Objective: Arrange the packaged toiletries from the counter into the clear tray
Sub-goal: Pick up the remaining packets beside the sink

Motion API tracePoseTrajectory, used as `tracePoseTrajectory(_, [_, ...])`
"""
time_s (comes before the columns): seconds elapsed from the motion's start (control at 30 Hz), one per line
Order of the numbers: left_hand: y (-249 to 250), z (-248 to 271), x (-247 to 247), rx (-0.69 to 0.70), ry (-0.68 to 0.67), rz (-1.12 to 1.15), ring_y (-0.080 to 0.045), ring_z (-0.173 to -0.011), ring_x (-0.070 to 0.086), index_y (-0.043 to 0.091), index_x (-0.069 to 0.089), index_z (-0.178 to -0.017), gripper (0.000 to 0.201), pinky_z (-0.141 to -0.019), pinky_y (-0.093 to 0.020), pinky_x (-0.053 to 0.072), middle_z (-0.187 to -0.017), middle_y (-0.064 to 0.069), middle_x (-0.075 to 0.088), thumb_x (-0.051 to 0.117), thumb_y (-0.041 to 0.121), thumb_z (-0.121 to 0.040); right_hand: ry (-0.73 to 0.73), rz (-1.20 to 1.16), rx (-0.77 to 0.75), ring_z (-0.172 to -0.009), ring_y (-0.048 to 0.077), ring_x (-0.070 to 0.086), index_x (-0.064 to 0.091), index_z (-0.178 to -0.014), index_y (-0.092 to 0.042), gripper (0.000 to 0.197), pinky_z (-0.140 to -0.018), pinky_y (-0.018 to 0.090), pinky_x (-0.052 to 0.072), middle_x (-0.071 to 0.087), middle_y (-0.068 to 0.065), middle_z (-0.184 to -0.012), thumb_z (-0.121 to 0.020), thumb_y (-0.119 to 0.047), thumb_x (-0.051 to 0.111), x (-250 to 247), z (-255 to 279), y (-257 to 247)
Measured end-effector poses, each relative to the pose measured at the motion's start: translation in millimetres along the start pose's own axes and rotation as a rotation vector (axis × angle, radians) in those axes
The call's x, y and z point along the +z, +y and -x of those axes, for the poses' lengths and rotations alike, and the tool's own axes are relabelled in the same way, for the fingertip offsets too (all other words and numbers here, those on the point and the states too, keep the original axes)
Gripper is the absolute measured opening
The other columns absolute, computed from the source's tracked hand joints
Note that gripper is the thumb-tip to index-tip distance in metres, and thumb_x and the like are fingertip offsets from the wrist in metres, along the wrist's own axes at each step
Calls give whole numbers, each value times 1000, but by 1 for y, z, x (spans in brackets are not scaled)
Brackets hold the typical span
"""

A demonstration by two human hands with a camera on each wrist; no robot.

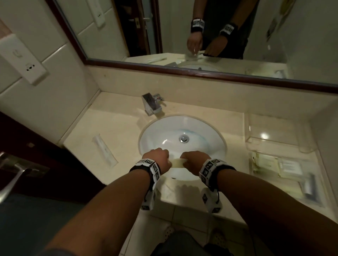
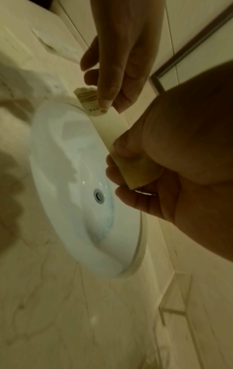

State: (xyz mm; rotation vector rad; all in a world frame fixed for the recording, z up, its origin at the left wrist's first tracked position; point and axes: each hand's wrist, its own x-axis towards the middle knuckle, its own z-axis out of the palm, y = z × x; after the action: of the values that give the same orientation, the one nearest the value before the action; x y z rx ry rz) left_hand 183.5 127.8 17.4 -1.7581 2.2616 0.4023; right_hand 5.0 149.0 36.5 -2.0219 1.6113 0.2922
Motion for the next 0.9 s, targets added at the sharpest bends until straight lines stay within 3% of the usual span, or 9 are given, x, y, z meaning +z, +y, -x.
tracePoseTrajectory(0.2, [40,-24,-3,3,3,59,-27,-88,61,22,59,-109,30,-70,-34,47,-105,-3,60,42,40,-91,58,-89,77,-102,23,63,59,-123,-26,27,-84,33,50,67,0,-113,-100,-24,45,-8,19,64])
tracePoseTrajectory(0.53, [120,-53,-2,137,-25,23,-25,-79,57,20,56,-105,25,-70,-35,48,-100,-5,62,40,36,-95,110,-130,172,-106,25,63,57,-129,-25,32,-85,34,48,66,3,-121,-104,-30,37,-10,56,146])
tracePoseTrajectory(0.9, [206,-64,5,263,-73,7,-28,-85,61,17,57,-103,26,-73,-36,52,-100,-7,64,41,36,-94,129,-234,318,-105,28,63,55,-130,-20,33,-86,36,50,65,10,-121,-100,-21,43,2,95,219])
